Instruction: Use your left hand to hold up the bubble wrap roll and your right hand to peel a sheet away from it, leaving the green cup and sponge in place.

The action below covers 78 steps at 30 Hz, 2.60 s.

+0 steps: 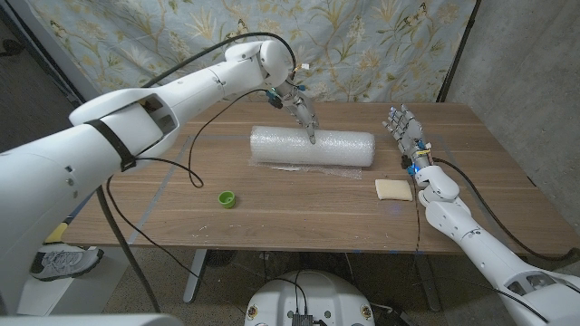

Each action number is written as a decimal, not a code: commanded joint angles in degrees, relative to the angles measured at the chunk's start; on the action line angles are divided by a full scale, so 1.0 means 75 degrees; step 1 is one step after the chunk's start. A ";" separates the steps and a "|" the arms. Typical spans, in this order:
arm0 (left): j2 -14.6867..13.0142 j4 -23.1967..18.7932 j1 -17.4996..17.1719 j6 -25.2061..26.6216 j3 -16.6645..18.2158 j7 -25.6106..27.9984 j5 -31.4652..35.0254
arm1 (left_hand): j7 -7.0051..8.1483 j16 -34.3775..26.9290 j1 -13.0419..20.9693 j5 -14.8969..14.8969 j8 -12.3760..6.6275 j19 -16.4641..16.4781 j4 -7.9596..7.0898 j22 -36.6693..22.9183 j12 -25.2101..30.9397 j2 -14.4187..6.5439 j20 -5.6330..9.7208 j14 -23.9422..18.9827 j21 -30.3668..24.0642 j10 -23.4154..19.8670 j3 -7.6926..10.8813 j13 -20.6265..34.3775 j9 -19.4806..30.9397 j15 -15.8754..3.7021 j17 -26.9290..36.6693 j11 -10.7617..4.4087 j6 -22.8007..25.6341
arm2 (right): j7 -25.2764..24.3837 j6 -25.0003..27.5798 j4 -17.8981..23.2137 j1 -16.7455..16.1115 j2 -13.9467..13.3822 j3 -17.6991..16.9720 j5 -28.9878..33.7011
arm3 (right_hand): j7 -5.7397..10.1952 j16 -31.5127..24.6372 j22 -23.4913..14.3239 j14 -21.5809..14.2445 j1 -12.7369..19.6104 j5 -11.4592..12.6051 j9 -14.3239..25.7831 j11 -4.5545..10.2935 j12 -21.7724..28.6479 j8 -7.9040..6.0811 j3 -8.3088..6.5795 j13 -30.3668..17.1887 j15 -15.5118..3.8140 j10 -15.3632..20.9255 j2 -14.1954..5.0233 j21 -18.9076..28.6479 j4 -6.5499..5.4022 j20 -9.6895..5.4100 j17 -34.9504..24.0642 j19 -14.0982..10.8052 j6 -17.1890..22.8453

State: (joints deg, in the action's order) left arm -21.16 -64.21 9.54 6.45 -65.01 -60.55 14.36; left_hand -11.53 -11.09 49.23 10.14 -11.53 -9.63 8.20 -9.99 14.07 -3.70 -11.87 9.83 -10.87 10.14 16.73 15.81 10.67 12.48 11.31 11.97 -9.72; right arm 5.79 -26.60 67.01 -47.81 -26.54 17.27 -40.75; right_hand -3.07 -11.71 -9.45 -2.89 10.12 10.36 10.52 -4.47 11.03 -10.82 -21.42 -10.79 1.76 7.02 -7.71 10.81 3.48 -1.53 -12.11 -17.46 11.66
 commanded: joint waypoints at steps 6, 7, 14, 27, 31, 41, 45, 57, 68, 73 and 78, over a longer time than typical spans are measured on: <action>0.0079 0.0202 0.0052 0.0034 -0.0048 0.0212 0.0228 | -0.0044 -0.0035 0.0011 0.0047 -0.0011 -0.0133 0.0008 -0.0045 0.0064 -0.0084 -0.0004 0.0957 -0.0069 0.1289 -0.0044 0.0018 0.0021 0.0031 0.0019 0.0054 -0.1171 | 0.0128 0.0039 -0.0258 0.0172 0.0087 0.0077 0.0001 | 0.0023 -0.0039 -0.0041 0.0009 0.0007 0.0033 0.0034 -0.0022 0.0031 -0.0028 -0.0018 -0.0041 0.0047 -0.0007 0.0035 0.0016 0.0027 0.0061 -0.0017 -0.0022 0.0002; 0.0103 0.0247 0.0060 0.0012 -0.0059 0.0231 0.0243 | -0.0044 -0.0035 0.0009 0.0048 -0.0012 -0.0128 0.0009 -0.0045 0.0065 -0.0085 -0.0004 0.0954 -0.0069 0.1286 -0.0044 0.0017 0.0021 0.0031 0.0019 0.0054 -0.1166 | 0.0130 0.0041 -0.0272 0.0177 0.0090 0.0077 -0.0001 | 0.0026 -0.0039 -0.0041 0.0008 0.0008 0.0033 0.0034 -0.0030 0.0033 -0.0028 -0.0019 -0.0041 0.0044 -0.0003 0.0036 0.0016 0.0028 0.0066 -0.0017 -0.0022 0.0001; 0.0292 0.0625 0.0102 -0.0181 -0.0052 0.0424 0.0229 | -0.0044 -0.0031 0.0021 0.0044 -0.0003 -0.0093 0.0028 -0.0044 0.0061 -0.0081 -0.0003 0.0937 -0.0068 0.1269 -0.0056 0.0011 0.0020 0.0031 0.0016 0.0053 -0.1200 | 0.0146 0.0047 -0.0358 0.0202 0.0115 0.0083 -0.0012 | 0.0029 -0.0037 -0.0041 0.0014 0.0004 0.0033 0.0034 -0.0036 0.0034 -0.0024 -0.0019 -0.0041 0.0046 -0.0003 0.0035 0.0017 0.0029 0.0071 -0.0016 -0.0020 -0.0011; 0.0722 0.1271 0.0216 -0.0527 -0.0169 0.0579 0.0237 | -0.0045 -0.0029 0.0028 0.0017 -0.0010 -0.0080 0.0029 -0.0042 0.0060 -0.0030 -0.0005 0.0919 -0.0060 0.1251 -0.0087 0.0007 0.0020 0.0031 0.0015 0.0052 -0.1171 | 0.0099 0.0026 -0.0387 0.0176 0.0078 0.0021 -0.0029 | 0.0037 -0.0037 -0.0042 0.0010 0.0000 0.0034 0.0034 -0.0031 0.0033 -0.0025 -0.0021 -0.0041 0.0049 -0.0010 0.0040 0.0018 0.0035 0.0083 -0.0013 -0.0016 -0.0016; 0.0796 0.1371 0.0229 -0.0587 -0.0177 0.0531 0.0175 | -0.0045 -0.0032 0.0024 0.0016 -0.0009 -0.0078 0.0026 -0.0043 0.0062 -0.0025 -0.0006 0.0905 -0.0059 0.1241 -0.0095 0.0006 0.0020 0.0031 0.0016 0.0052 -0.1167 | 0.0060 0.0065 -0.0323 0.0140 0.0032 0.0012 -0.0016 | 0.0035 -0.0036 -0.0042 0.0013 -0.0003 0.0034 0.0034 -0.0037 0.0033 -0.0027 -0.0021 -0.0041 0.0050 -0.0012 0.0039 0.0017 0.0035 0.0092 -0.0014 -0.0013 -0.0012; 0.0719 0.1093 0.0161 -0.0426 -0.0175 0.0357 0.0072 | -0.0045 -0.0033 -0.0012 0.0015 -0.0005 -0.0059 0.0008 -0.0044 0.0062 -0.0027 -0.0006 0.0879 -0.0061 0.1217 -0.0119 0.0003 0.0020 0.0032 0.0018 0.0052 -0.1158 | -0.0015 0.0093 -0.0193 0.0087 -0.0033 0.0000 0.0023 | 0.0035 -0.0035 -0.0042 0.0018 -0.0017 0.0033 0.0034 -0.0056 0.0035 -0.0025 -0.0019 -0.0041 0.0055 -0.0011 0.0040 0.0016 0.0031 0.0103 -0.0015 -0.0005 -0.0020; 0.0591 0.0844 0.0098 -0.0268 -0.0162 0.0307 0.0063 | -0.0044 -0.0033 -0.0023 0.0017 -0.0004 -0.0038 0.0004 -0.0044 0.0059 -0.0037 -0.0006 0.0871 -0.0066 0.1215 -0.0125 0.0002 0.0020 0.0032 0.0018 0.0053 -0.1155 | -0.0012 0.0104 -0.0171 0.0077 -0.0045 0.0008 0.0031 | 0.0036 -0.0035 -0.0042 0.0014 -0.0017 0.0034 0.0034 -0.0035 0.0027 -0.0024 -0.0020 -0.0041 0.0063 -0.0032 0.0045 0.0013 0.0035 0.0111 -0.0013 0.0007 -0.0024; 0.0398 0.0462 -0.0068 0.0106 -0.0171 0.0266 0.0068 | -0.0043 -0.0032 -0.0037 0.0024 -0.0007 -0.0015 0.0006 -0.0044 0.0063 -0.0050 -0.0006 0.0853 -0.0065 0.1191 -0.0134 0.0001 0.0020 0.0031 0.0017 0.0054 -0.1144 | 0.0013 0.0161 -0.0153 0.0027 -0.0074 0.0025 0.0019 | 0.0028 -0.0032 -0.0043 0.0023 -0.0024 0.0034 0.0034 -0.0035 0.0027 -0.0023 -0.0020 -0.0041 0.0072 -0.0038 0.0045 0.0012 0.0036 0.0128 -0.0013 0.0017 -0.0033; 0.0634 0.0830 0.0060 -0.0078 -0.0337 0.0391 0.0242 | -0.0044 -0.0030 -0.0044 0.0027 -0.0008 -0.0019 0.0007 -0.0044 0.0058 -0.0065 -0.0008 0.0849 -0.0059 0.1192 -0.0138 0.0000 0.0020 0.0032 0.0017 0.0054 -0.1125 | 0.0112 0.0162 -0.0273 0.0048 -0.0052 0.0008 -0.0056 | 0.0040 -0.0032 -0.0043 0.0022 -0.0032 0.0034 0.0034 -0.0041 0.0028 -0.0025 -0.0019 -0.0040 0.0077 -0.0042 0.0047 0.0014 0.0038 0.0138 -0.0012 0.0020 -0.0032; 0.0728 0.0929 0.0093 -0.0110 -0.0422 0.0547 0.0397 | -0.0043 -0.0030 -0.0044 0.0032 -0.0009 -0.0010 0.0009 -0.0045 0.0056 -0.0074 -0.0006 0.0843 -0.0062 0.1196 -0.0138 0.0000 0.0020 0.0032 0.0018 0.0053 -0.1118 | 0.0162 0.0150 -0.0379 0.0077 -0.0023 -0.0007 -0.0099 | 0.0042 -0.0031 -0.0043 0.0025 -0.0039 0.0033 0.0034 -0.0043 0.0030 -0.0025 -0.0019 -0.0040 0.0075 -0.0039 0.0052 0.0016 0.0037 0.0161 -0.0012 0.0020 -0.0033; 0.0782 0.0945 0.0120 -0.0125 -0.0495 0.0669 0.0548 | -0.0041 -0.0032 -0.0038 0.0037 -0.0011 -0.0001 0.0014 -0.0045 0.0053 -0.0085 -0.0006 0.0832 -0.0063 0.1202 -0.0135 0.0000 0.0020 0.0033 0.0018 0.0053 -0.1107 | 0.0202 0.0145 -0.0446 0.0099 -0.0007 -0.0019 -0.0131 | 0.0052 -0.0028 -0.0044 0.0027 -0.0031 0.0034 0.0034 -0.0038 0.0032 -0.0027 -0.0021 -0.0040 0.0074 -0.0036 0.0057 0.0016 0.0048 0.0163 -0.0007 0.0021 -0.0032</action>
State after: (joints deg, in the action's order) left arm -16.37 -58.00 9.95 6.17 -67.66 -57.68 16.03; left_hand -11.44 -11.09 49.08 10.14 -11.52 -9.63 8.37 -9.99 14.06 -3.84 -11.87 9.83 -10.87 10.14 15.79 15.70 10.68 12.48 11.30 11.97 -9.83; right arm 6.66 -25.42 64.97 -47.48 -26.95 17.38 -41.15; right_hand -2.86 -11.71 -9.45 -2.58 10.12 10.36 10.52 -4.78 11.03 -10.82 -21.43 -10.78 2.06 6.71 -7.72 10.81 3.47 -0.70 -11.98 -17.25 11.45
